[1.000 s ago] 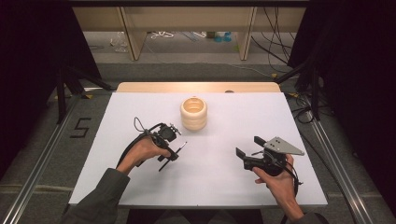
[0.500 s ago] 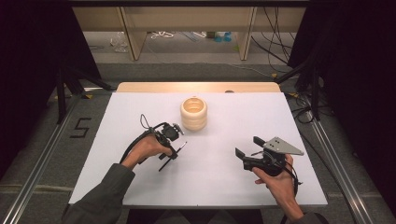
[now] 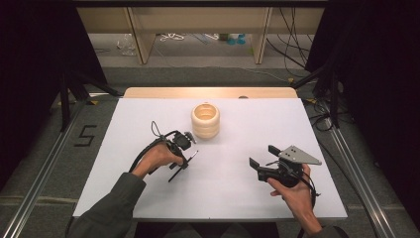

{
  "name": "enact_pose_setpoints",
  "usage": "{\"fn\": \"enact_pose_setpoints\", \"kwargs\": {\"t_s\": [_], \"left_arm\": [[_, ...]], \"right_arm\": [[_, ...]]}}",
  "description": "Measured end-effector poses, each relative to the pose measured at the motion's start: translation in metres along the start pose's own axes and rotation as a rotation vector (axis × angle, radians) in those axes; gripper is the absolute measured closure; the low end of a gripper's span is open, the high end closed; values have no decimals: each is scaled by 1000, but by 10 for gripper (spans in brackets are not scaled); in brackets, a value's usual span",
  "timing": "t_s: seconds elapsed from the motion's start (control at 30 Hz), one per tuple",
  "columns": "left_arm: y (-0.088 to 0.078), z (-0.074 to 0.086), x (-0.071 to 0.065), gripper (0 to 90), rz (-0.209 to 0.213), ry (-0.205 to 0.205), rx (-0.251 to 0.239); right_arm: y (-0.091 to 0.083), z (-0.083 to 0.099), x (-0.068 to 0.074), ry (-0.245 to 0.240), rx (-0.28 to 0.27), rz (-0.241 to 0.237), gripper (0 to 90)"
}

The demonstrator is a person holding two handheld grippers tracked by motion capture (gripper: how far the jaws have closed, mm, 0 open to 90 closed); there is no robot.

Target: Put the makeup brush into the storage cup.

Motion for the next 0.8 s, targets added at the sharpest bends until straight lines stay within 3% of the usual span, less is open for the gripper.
{"fn": "enact_pose_setpoints", "kwargs": {"t_s": [0.3,0.33,0.8], "left_arm": [[1,-1,0,706,4,-14,7],[1,-1,0,729,4,-18,3],[1,0,5,846,17,4,7]], "right_arm": [[0,0,0,-5,0,1,179],[-2,1,0,-8,19,2,180],[0,0,0,-9,3,-2,184]]}}
Point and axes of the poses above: each handheld gripper's, and its own axes: y roughly forward along the jaws, z roughly out of its underside, x roughly to its left, the point moved 10 cm from there along y, roughly forward along the jaws, and after that the axes turned 13 degrees about -x, right-handed, at the moved point
